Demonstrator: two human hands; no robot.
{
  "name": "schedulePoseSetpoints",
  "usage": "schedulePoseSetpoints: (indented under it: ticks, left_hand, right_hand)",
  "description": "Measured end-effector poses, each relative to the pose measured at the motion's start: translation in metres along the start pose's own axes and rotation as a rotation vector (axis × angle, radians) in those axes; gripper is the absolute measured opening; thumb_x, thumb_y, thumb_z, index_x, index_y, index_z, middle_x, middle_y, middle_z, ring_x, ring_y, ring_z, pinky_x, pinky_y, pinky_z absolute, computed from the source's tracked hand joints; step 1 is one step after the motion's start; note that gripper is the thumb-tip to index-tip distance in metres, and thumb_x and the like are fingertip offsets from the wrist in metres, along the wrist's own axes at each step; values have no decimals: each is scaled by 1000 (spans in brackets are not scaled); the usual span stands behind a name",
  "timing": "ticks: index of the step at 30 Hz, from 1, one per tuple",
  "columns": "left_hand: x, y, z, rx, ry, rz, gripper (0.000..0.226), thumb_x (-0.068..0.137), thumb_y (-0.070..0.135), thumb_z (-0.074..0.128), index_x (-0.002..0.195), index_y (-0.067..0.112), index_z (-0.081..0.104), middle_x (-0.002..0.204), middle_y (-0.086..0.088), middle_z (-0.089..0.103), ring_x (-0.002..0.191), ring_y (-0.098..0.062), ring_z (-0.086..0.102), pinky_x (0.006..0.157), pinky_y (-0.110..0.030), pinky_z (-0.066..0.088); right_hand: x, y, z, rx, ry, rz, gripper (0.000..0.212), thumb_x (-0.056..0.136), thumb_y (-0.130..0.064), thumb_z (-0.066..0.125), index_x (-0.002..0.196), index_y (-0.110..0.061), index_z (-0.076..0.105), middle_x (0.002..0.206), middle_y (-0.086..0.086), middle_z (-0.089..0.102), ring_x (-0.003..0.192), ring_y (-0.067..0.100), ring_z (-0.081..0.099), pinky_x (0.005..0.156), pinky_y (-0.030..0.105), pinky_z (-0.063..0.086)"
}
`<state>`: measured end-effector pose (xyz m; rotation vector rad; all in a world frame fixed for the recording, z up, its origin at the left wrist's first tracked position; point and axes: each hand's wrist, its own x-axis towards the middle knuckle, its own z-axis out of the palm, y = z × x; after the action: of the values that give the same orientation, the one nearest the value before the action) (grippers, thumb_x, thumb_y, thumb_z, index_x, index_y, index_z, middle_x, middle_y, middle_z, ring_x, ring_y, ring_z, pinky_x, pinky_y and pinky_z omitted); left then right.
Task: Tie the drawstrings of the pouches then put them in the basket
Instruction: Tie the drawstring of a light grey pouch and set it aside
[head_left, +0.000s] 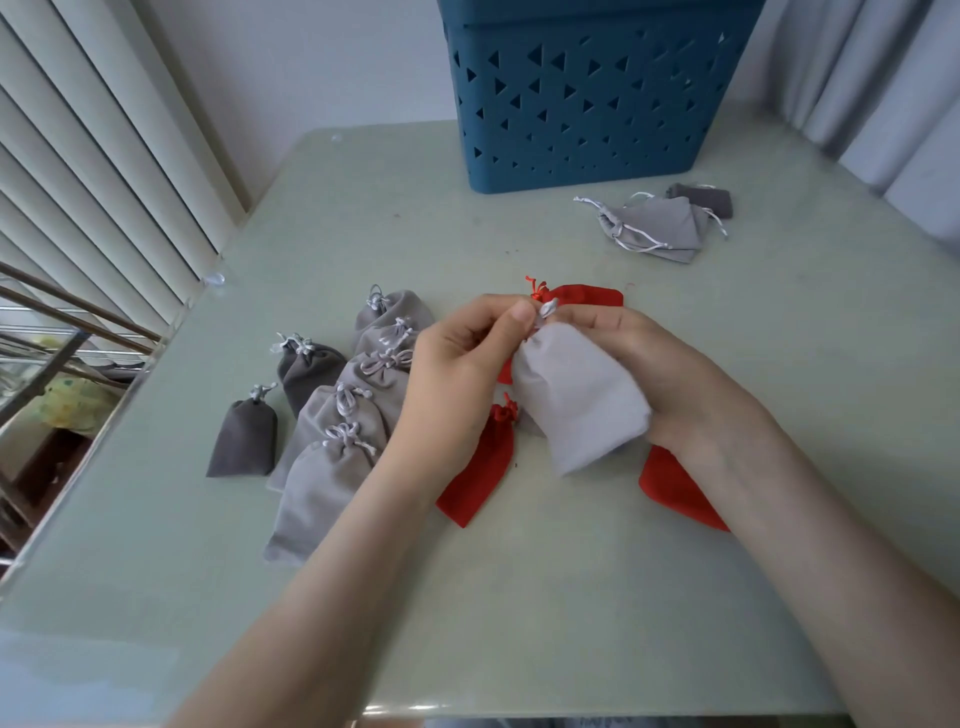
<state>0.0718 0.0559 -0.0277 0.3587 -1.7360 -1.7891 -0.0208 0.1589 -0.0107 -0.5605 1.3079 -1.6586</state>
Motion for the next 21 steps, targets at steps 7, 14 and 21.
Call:
schedulePoseSetpoints:
  ticks: [7,14,21]
  left_hand:
    - [5,0,-6,-80,-153,60,17,86,16,61,77,26,73,80,10,69,79,-6,60,75,-21,46]
    - [6,-1,-18,605,-79,467,11,87,28,59,95,32,66,84,14,66,82,1,54,76,-16,40]
    - [7,-5,-23,753,-64,576,14,89,25,57,89,25,72,74,14,60,77,5,45,74,-34,41]
  right_hand:
    - [-5,-8,-2,48,-20,64,13,64,-18,59,57,-16,69,54,-4,62,47,5,58,47,13,45]
    - [-2,2,-10,-65,-102,-49,22,81,-23,56,66,-18,72,71,8,64,62,17,61,60,26,49]
    - [-1,0,-12,-344,-50,-107,10,82,-20,62,73,-16,64,57,-4,57,50,5,48,42,14,34]
